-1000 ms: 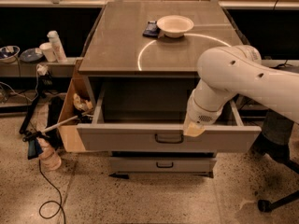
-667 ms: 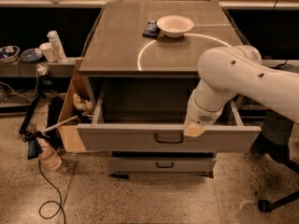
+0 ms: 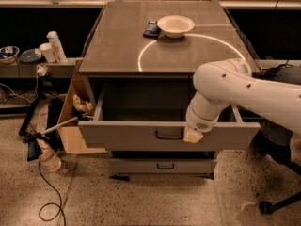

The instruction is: Close top drawer

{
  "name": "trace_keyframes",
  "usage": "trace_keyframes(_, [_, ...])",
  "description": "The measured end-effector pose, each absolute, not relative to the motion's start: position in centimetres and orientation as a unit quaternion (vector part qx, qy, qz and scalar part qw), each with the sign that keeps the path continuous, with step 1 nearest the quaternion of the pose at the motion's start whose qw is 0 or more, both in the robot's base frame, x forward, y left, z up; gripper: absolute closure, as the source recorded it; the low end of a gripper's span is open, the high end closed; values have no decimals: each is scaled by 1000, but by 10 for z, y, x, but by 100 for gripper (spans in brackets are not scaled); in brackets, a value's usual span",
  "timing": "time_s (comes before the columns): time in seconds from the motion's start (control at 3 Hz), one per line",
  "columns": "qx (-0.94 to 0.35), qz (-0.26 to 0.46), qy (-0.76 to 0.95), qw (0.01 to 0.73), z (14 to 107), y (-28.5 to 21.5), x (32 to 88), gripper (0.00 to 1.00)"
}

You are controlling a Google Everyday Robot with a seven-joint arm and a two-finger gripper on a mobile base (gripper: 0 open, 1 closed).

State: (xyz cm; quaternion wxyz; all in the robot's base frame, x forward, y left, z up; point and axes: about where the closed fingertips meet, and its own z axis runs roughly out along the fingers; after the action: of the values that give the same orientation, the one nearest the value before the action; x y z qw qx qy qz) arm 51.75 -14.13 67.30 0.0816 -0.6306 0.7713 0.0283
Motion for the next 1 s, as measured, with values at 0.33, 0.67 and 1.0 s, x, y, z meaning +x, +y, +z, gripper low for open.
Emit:
trace_keyframes(0.33, [-630,28,772,81,672,-141,523,100])
trace_keyframes(0.67, [-630,28,772,81,672,-140,528,100])
trace_keyframes(1.0, [-626,2,775,86,667,-144,568,100])
